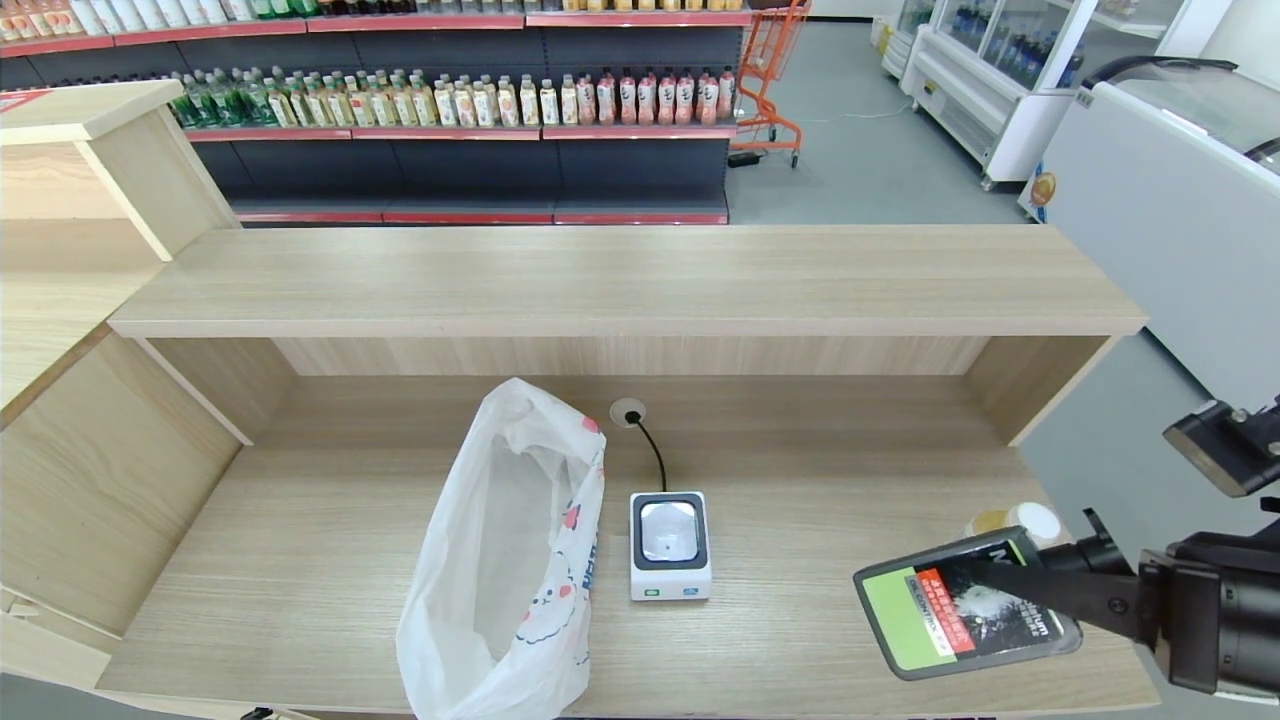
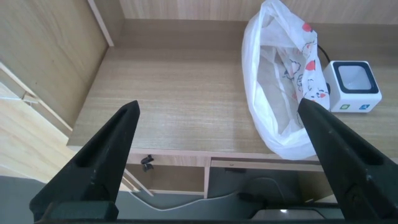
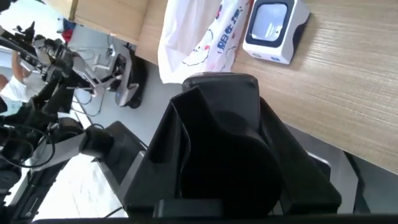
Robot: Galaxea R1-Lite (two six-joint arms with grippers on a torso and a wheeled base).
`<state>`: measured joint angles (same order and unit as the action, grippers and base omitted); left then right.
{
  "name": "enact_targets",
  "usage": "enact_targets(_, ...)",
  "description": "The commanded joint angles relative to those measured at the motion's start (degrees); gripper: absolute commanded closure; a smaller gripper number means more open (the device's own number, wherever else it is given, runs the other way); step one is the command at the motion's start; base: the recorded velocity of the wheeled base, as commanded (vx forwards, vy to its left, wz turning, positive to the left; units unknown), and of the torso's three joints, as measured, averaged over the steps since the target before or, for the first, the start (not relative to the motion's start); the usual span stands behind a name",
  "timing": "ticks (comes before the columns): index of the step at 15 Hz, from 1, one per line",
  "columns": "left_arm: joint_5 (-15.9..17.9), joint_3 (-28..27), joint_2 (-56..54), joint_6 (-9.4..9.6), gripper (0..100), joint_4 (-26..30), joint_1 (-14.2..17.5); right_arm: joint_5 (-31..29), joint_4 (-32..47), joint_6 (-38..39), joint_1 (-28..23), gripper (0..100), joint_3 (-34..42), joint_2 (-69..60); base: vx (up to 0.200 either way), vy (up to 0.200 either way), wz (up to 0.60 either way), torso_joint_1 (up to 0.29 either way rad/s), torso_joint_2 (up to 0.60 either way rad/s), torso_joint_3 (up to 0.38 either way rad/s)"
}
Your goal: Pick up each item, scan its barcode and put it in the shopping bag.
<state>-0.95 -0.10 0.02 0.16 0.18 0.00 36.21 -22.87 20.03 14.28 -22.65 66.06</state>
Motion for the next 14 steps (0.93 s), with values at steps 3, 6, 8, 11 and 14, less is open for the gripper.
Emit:
enact_targets(3, -0.02, 0.01, -0.02, -0.42, 0, -0.01, 0.00, -0.17, 0.02, 0.01, -0.04, 100, 0.77, -0.05, 0.000, 0.133, 0.00, 0.002, 0.00, 0.003)
enact_targets(6, -0.02, 0.01, -0.02, -0.42, 0, -0.09, 0.00, -0.26, 0.02, 0.01, -0.12, 100, 0.50, 0.47, 0.000, 0.200, 0.00, 0.002, 0.00, 0.004)
enact_targets(8, -0.02, 0.01, -0.02, -0.42, 0, -0.09, 0.00, -0.79, -0.07, -0.25, -0.21, 100, -0.64, 2.41, 0.000, 0.200, 0.00, 0.012, 0.01, 0.000)
enact_targets(11, -0.02, 0.01, -0.02, -0.25, 0, -0.01, 0.00, -12.92, -1.12, -5.09, 0.14, 100, -4.60, 15.41, 0.000, 0.133, 0.00, -0.002, 0.00, 0.002)
enact_targets(14, -0.02, 0.01, -0.02, -0.16, 0, -0.01, 0.00, -14.15, -9.56, -6.49, 0.05, 100, -4.77, 23.85, 0.000, 0.000, 0.00, 0.000, 0.00, 0.000)
